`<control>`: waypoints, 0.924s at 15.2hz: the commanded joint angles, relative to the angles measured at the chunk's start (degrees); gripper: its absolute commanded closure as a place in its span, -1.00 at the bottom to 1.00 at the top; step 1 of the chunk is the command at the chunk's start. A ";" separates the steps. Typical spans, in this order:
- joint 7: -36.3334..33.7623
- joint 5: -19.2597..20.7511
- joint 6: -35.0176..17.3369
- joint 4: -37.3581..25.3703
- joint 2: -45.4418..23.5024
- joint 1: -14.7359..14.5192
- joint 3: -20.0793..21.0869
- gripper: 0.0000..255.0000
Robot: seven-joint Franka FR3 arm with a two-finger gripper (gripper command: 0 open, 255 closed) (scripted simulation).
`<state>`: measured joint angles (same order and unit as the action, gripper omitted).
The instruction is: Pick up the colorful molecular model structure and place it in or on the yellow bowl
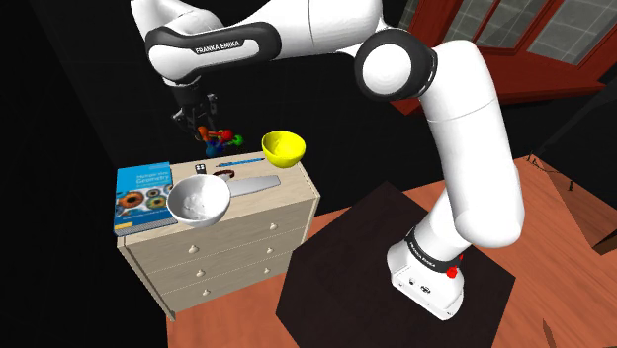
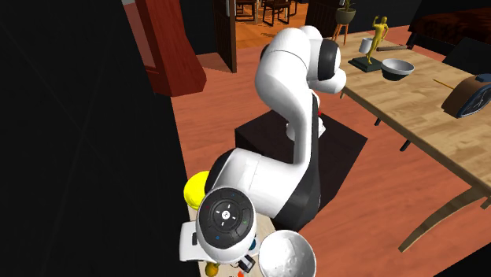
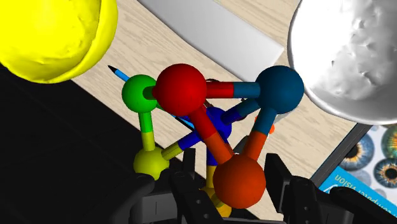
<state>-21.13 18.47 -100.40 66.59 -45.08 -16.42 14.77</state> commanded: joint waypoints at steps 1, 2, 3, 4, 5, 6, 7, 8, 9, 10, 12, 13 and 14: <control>0.27 -0.12 1.12 -0.70 0.49 -0.01 0.06 1.00; 0.39 -0.19 1.75 -1.15 0.68 -0.04 0.09 1.00; 0.51 -0.25 2.38 -1.62 0.86 -0.08 0.12 1.00; 0.63 -0.31 3.02 -2.11 1.03 -0.13 0.15 1.00; 0.75 -0.36 3.67 -2.63 1.18 -0.18 0.17 1.00; 0.88 -0.41 4.33 -3.18 1.31 -0.24 0.20 1.00; 1.00 -0.46 5.00 -3.75 1.43 -0.30 0.21 1.00; 1.13 -0.50 5.68 -4.36 1.53 -0.37 0.23 1.00; 1.26 -0.55 6.38 -4.99 1.62 -0.44 0.24 1.00; 1.39 -0.58 7.09 -5.66 1.68 -0.52 0.25 1.00; 1.67 -0.64 8.55 -7.10 1.75 -0.70 0.26 1.00; 1.81 -0.67 9.30 -7.87 1.75 -0.80 0.26 1.00; 1.95 -0.69 10.07 -8.69 1.73 -0.90 0.26 1.00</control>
<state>-19.31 17.82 -91.09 58.58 -43.47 -17.25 15.02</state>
